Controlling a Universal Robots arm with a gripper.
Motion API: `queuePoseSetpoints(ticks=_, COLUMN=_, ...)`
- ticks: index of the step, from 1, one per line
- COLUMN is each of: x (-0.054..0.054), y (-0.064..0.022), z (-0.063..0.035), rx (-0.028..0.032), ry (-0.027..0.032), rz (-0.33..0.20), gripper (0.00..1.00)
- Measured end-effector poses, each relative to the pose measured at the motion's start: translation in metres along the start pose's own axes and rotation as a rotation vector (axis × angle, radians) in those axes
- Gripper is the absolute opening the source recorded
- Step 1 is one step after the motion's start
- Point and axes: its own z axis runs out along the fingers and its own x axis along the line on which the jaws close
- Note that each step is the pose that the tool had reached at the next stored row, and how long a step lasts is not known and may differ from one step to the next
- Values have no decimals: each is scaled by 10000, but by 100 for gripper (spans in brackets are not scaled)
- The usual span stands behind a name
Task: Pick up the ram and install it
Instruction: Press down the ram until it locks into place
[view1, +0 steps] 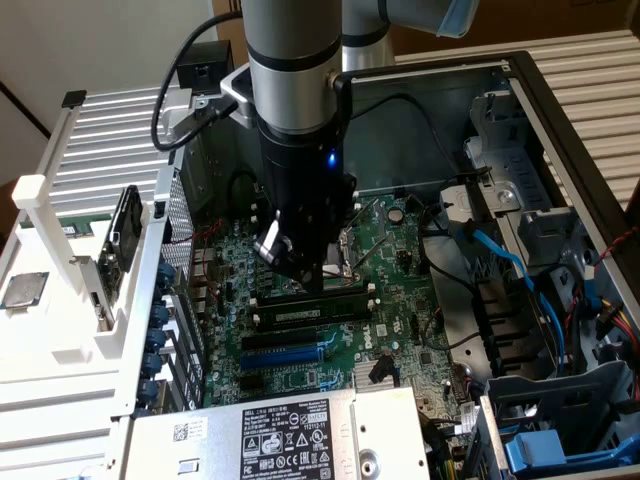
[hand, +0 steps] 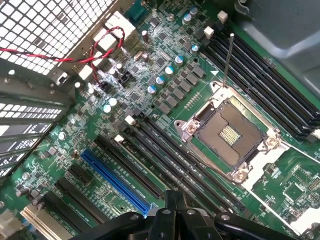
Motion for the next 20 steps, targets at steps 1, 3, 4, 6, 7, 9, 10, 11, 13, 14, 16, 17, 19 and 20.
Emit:
queuePoseSetpoints(ticks=1, x=0, y=0, z=0, rx=-1, ry=1, rz=161, gripper=10)
queuePoseSetpoints(ticks=3, x=0, y=0, z=1, rx=-4, ry=3, rz=493, gripper=10)
queuePoseSetpoints(ticks=4, x=0, y=0, z=2, rx=-5, ry=4, rz=654, gripper=10)
queuePoseSetpoints(ticks=6, x=0, y=0, z=3, rx=-8, ry=5, rz=979, gripper=10)
queuePoseSetpoints(ticks=7, x=0, y=0, z=3, rx=-9, ry=6, rz=1141, gripper=10)
queuePoseSetpoints(ticks=9, x=0, y=0, z=4, rx=-11, ry=7, rz=1475, gripper=10)
queuePoseSetpoints(ticks=10, x=0, y=0, z=5, rx=-13, ry=8, rz=1637, gripper=10)
queuePoseSetpoints(ticks=11, x=0, y=0, z=5, rx=-14, ry=9, rz=1801, gripper=10)
queuePoseSetpoints(ticks=13, x=0, y=0, z=6, rx=-17, ry=10, rz=2127, gripper=10)
queuePoseSetpoints(ticks=14, x=0, y=0, z=6, rx=-18, ry=11, rz=2289, gripper=10)
queuePoseSetpoints(ticks=16, x=0, y=0, z=7, rx=-21, ry=13, rz=2621, gripper=10)
queuePoseSetpoints(ticks=17, x=0, y=0, z=8, rx=-22, ry=13, rz=2784, gripper=10)
queuePoseSetpoints(ticks=19, x=0, y=0, z=8, rx=-24, ry=15, rz=3123, gripper=10)
queuePoseSetpoints(ticks=20, x=0, y=0, z=9, rx=-26, ry=16, rz=3283, gripper=10)
